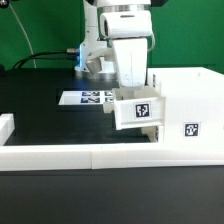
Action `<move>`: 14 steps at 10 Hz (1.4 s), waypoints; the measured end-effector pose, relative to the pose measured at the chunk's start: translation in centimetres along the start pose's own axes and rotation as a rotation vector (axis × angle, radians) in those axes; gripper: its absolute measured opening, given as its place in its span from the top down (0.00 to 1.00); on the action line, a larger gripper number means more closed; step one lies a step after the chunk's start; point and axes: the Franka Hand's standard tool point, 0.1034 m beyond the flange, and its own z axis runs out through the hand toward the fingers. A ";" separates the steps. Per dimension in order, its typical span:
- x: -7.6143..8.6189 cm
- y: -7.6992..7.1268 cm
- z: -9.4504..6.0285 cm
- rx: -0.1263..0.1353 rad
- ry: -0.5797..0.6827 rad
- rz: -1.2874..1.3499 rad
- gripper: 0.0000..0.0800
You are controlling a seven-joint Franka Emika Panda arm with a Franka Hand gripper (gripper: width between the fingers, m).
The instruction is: Assemble drawer
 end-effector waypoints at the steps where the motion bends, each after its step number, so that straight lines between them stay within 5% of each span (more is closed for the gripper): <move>1: -0.2 -0.1 0.1 -0.004 0.002 0.016 0.94; 4: -0.4 -0.1 0.0 -0.002 0.001 0.020 0.94; 5: -0.5 0.0 -0.5 -0.002 -0.005 0.020 0.67; 6: -0.4 0.2 -1.0 -0.009 -0.007 0.019 0.67; 8: -0.5 0.6 -2.0 -0.025 -0.012 0.018 0.28; 12: -3.0 1.6 -4.6 -0.044 -0.041 -0.005 0.19; 14: -3.5 1.5 -4.4 -0.041 -0.040 -0.013 0.19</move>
Offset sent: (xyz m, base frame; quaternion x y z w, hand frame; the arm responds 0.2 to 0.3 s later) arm 0.0000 0.0000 0.0000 0.0000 0.0000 0.0000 1.0000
